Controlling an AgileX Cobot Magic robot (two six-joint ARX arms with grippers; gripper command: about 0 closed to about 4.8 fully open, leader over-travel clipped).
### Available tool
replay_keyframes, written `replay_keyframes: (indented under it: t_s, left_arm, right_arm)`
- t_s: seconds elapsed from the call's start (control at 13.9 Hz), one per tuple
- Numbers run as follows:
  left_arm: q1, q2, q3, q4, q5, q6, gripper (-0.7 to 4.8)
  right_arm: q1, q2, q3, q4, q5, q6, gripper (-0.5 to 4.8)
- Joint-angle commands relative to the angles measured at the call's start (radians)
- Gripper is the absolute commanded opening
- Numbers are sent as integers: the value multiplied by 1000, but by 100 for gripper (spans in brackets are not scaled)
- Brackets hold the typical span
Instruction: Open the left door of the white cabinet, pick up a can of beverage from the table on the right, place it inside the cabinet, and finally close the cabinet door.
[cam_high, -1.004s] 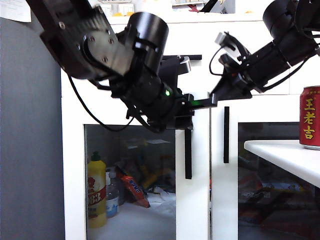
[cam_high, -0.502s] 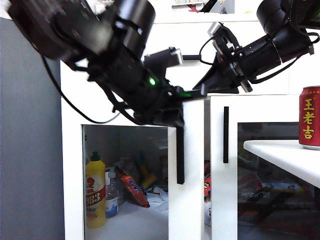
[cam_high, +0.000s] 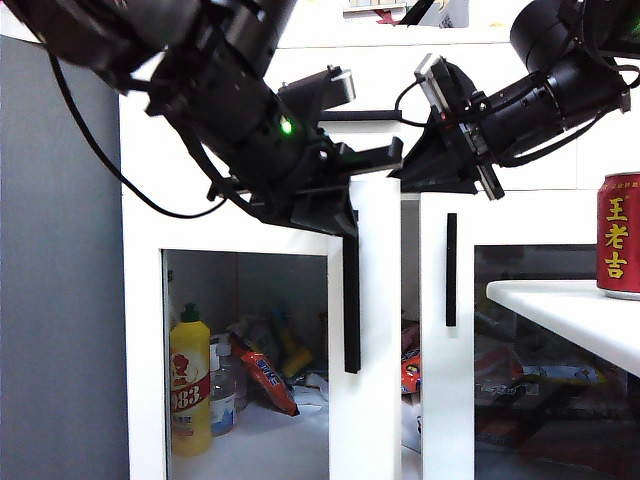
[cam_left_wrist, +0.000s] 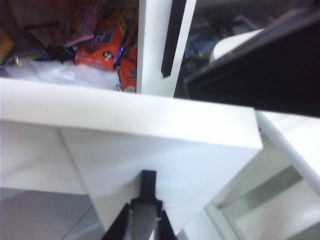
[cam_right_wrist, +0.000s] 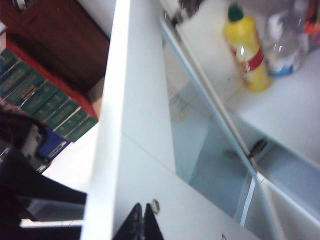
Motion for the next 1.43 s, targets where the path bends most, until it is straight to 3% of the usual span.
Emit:
replay_keyframes:
  t_s: [0.07, 0.36, 0.72, 1.08, 1.43]
  left_arm:
    - [5, -78, 16, 119, -38, -4, -5]
    - [5, -166, -17, 114, -38, -4, -5]
    - [20, -365, -23, 60, -34, -4, -5]
    - [26, -623, -22, 70, -29, -4, -5]
    - [24, -652, -22, 54, -31, -4, -5]
  right_arm:
    - [2, -5, 2, -1, -10, -2, -5]
    - [2, 3, -1, -138, -52, -73, -5]
    - [32, 6, 0, -180, -114, -83, -5]
    - [213, 7, 0, -86, -37, -65, -5]
    - [386, 7, 0, -12, 39, 8, -5]
